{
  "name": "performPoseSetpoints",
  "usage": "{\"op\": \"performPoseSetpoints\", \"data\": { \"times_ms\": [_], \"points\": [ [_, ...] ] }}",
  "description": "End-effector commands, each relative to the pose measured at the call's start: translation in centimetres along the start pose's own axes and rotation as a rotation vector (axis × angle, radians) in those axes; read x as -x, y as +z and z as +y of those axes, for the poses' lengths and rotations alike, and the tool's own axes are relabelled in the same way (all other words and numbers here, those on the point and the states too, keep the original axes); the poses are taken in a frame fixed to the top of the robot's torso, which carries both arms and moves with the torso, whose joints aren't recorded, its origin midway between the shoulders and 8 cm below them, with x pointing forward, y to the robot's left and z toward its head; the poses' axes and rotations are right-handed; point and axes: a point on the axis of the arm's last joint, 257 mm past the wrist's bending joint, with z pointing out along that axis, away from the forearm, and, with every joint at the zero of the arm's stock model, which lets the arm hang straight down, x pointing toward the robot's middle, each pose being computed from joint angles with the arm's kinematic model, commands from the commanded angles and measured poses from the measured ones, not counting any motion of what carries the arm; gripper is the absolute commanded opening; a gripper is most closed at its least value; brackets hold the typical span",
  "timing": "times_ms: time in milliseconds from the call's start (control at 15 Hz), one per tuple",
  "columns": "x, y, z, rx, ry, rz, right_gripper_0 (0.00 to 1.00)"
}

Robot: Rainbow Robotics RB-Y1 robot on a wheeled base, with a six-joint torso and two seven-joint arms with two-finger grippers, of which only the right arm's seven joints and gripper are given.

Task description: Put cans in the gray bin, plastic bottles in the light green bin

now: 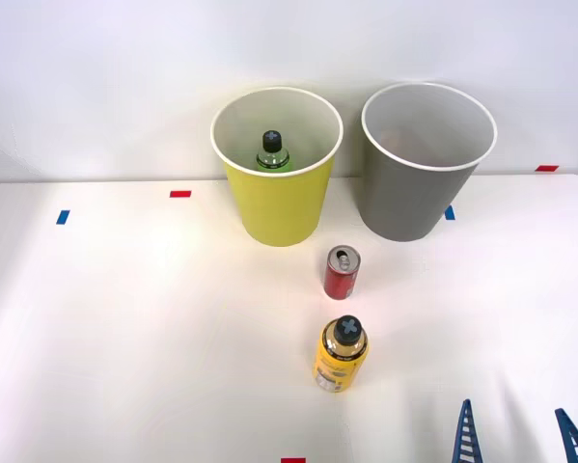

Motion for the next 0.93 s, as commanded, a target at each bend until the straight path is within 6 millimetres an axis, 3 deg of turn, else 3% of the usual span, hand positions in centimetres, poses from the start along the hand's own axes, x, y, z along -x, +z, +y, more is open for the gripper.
{"op": "performPoseSetpoints", "data": {
  "times_ms": [67,933],
  "points": [
    [-0.02,0.00,0.00,0.000,0.000,0.001,1.00],
    [-0.02,0.00,0.00,0.000,0.000,0.001,1.00]
  ]
}}
